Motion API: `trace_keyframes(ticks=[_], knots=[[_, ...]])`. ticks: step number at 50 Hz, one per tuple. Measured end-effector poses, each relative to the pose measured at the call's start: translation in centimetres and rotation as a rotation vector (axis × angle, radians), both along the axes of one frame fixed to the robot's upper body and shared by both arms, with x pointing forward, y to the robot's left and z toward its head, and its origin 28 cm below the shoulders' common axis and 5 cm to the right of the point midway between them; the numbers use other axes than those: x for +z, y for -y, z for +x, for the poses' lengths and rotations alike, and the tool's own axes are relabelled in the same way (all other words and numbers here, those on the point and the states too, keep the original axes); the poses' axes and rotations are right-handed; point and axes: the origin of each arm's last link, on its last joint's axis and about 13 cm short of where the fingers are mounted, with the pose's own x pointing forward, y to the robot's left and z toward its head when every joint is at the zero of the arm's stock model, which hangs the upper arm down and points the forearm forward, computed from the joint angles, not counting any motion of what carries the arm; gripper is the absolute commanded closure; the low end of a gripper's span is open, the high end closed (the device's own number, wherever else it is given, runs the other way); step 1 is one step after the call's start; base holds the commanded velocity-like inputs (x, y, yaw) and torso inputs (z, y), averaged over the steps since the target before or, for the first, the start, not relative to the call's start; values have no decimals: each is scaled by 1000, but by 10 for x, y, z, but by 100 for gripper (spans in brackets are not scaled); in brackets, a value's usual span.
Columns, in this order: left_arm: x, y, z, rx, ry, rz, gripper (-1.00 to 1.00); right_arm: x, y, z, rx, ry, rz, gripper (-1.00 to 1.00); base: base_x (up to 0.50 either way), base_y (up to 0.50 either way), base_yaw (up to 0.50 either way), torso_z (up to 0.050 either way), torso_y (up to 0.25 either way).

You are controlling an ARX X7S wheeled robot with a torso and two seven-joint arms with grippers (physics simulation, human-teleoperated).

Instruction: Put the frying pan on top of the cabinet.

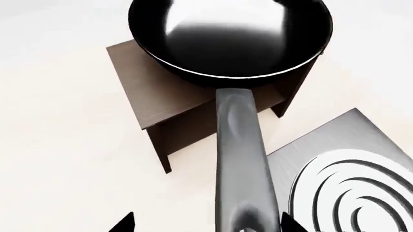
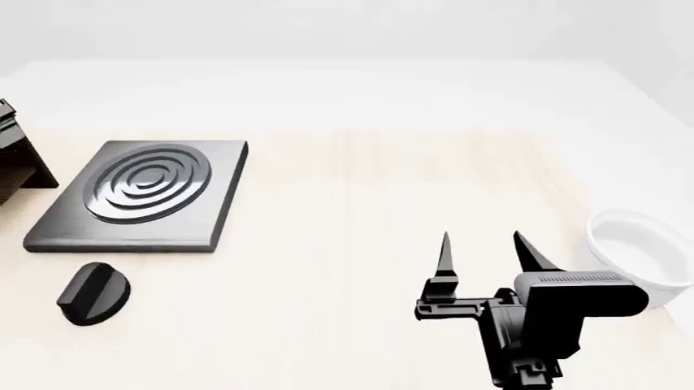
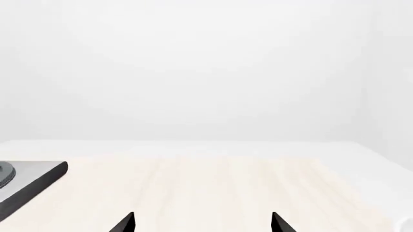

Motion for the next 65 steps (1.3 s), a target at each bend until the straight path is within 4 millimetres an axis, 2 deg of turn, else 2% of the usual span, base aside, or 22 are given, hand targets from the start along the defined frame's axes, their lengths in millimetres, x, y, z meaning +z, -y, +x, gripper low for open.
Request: trace_keyframes(ticks=[11,24,33,41,47,54,65], knots=[[3,-1,0,-9,2,47,-100,0,0,0,3,1,0,-100,0,0,0,0,245],[12,7,4,-82,48,113,-100,0,-1,0,4,0,-1,-100,0,0,0,0,0],[24,25,7,-258,130,208,-100,0,0,0,4,0,-2,-100,0,0,0,0,0],[25,58,-10,-487,233,298,-100,0,0,0,2,0,-2,-100,0,0,0,0,0],[10,88,-30,-679,304,329,-100,0,0,0,1,0,-2,-100,0,0,0,0,0],[-18,118,-55,-879,392,284,-100,0,0,0,1,-1,-3,-100,0,0,0,0,0],[-63,148,-98,-1075,512,273,-100,-1,0,1,0,-4,-7,-100,0,0,0,0,0]])
